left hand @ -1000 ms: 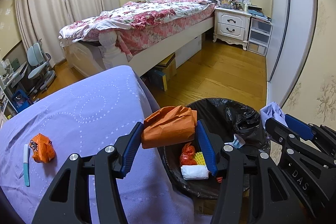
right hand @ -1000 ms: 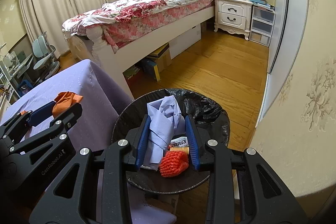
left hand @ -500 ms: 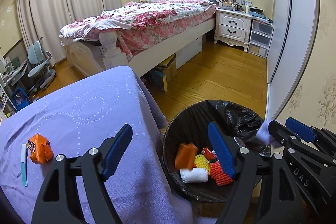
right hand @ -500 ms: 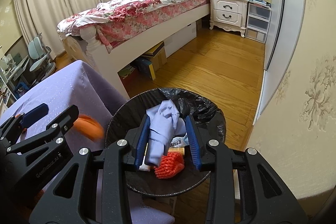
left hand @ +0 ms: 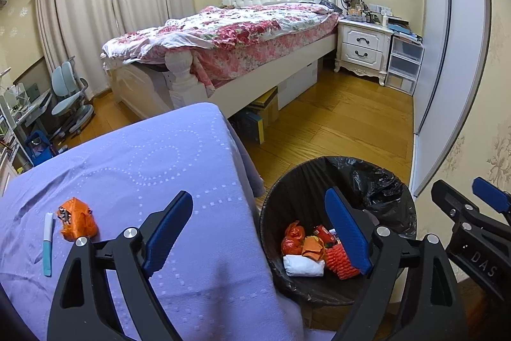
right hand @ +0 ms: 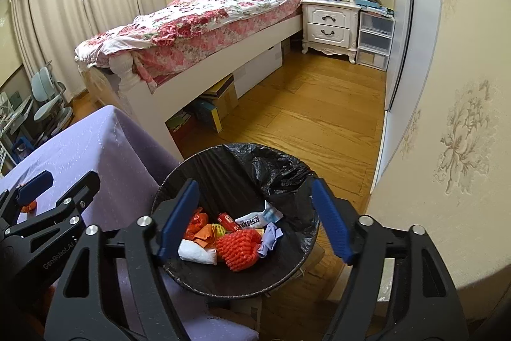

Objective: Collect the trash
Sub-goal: 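Open both tools over the bin to drop the bag and cloth, then move both open tools back toward the orange snack packet and teal tube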

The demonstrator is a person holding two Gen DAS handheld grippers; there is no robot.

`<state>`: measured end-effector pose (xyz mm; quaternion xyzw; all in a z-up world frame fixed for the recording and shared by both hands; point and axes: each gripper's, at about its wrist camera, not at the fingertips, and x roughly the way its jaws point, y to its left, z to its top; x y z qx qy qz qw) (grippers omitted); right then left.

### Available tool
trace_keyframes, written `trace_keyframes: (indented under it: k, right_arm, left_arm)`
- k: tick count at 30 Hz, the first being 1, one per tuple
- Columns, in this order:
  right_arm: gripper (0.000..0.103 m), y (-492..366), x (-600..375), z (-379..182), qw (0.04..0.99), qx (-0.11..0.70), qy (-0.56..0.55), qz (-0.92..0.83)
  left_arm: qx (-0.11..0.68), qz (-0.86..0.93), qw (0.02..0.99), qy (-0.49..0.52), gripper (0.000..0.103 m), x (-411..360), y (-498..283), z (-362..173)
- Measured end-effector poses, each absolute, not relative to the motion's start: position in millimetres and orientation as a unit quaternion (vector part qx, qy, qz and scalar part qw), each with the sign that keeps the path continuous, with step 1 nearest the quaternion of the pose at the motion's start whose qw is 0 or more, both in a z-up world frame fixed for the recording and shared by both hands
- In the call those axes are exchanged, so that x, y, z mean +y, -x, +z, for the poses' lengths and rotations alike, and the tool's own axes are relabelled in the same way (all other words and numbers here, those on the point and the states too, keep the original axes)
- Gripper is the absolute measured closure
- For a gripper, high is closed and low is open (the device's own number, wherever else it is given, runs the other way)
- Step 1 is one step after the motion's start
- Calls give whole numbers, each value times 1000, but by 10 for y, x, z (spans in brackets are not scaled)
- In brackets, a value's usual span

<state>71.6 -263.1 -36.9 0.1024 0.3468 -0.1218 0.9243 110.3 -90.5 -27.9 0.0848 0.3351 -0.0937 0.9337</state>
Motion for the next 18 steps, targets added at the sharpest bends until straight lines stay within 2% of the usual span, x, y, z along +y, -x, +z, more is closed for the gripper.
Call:
trace_keyframes:
  k: [4,18]
  right_arm:
    - [12,-629,-2578,-311,929,326,-99,-146]
    - [10,-599,-2177,-255,930,339,-113,-83]
  left_arm:
    - [329,-86,937,-84,16,-815,-1046,-220]
    - [326,-26,943,-69,15,-43,-787,-183]
